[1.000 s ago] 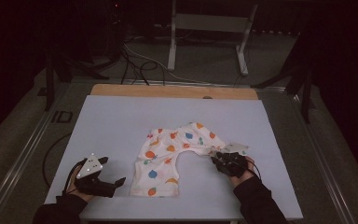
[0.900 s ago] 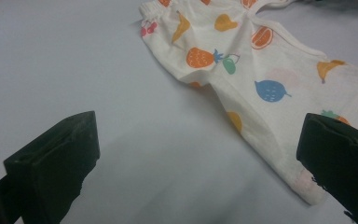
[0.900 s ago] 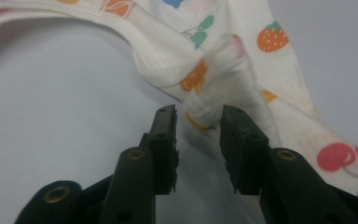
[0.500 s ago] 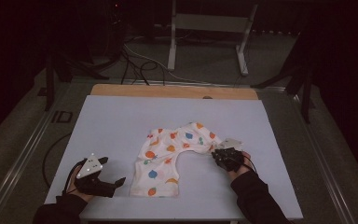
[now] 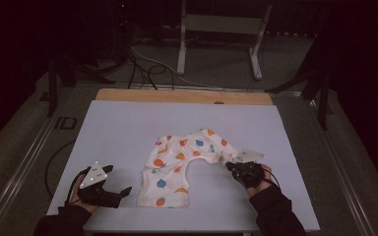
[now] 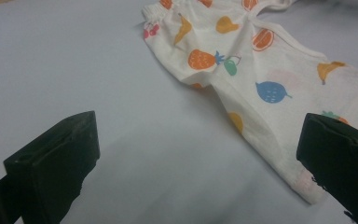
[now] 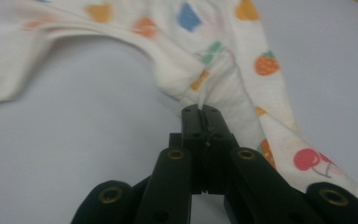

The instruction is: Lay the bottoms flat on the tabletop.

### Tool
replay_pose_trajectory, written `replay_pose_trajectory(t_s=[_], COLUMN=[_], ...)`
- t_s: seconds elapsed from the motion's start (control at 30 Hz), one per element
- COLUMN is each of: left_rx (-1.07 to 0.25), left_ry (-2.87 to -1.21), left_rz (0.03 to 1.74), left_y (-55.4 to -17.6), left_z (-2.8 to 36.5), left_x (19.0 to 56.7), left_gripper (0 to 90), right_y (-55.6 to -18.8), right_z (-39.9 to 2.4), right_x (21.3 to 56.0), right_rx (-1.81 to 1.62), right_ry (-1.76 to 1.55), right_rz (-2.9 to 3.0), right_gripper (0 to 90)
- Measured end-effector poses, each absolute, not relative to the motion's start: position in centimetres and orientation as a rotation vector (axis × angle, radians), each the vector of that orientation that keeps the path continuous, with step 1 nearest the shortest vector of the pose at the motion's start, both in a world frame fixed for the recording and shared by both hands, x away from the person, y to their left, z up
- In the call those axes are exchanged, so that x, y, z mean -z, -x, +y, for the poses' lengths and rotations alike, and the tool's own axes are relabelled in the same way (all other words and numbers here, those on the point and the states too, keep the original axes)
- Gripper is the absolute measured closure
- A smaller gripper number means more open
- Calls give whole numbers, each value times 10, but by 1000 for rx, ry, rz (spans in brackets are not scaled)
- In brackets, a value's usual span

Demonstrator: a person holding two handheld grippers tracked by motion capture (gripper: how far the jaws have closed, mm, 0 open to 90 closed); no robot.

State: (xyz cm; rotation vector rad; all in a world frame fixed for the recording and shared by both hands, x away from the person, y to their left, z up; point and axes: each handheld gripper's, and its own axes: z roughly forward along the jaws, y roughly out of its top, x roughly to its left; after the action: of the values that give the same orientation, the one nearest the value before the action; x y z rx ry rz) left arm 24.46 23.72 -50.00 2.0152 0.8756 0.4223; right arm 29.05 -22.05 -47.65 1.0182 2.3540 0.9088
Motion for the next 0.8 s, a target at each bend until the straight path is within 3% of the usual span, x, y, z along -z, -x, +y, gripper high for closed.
replay_pose_trajectory(t_s=[0.2,0.63,0.73,0.8], left_rx=[-424,-423,-421,-420], left_ry=[-2015,-2019,-2012,-2015], left_rz=[871,870,872,868], left_y=[-244,-244,-244,-244], left_z=[236,236,237,236], left_x=[500,500,500,500], left_gripper=[6,6,6,6], right_y=[-259,-228,-231,-235], right_z=[-212,-186,-186,-191], right_x=[458,467,468,466], right_rx=[-979,-1041,-1112,-1137], right_ry=[-916,-798,-786,-813], right_rz=[2459,2771,2792,2725], right_gripper=[900,886,671,604])
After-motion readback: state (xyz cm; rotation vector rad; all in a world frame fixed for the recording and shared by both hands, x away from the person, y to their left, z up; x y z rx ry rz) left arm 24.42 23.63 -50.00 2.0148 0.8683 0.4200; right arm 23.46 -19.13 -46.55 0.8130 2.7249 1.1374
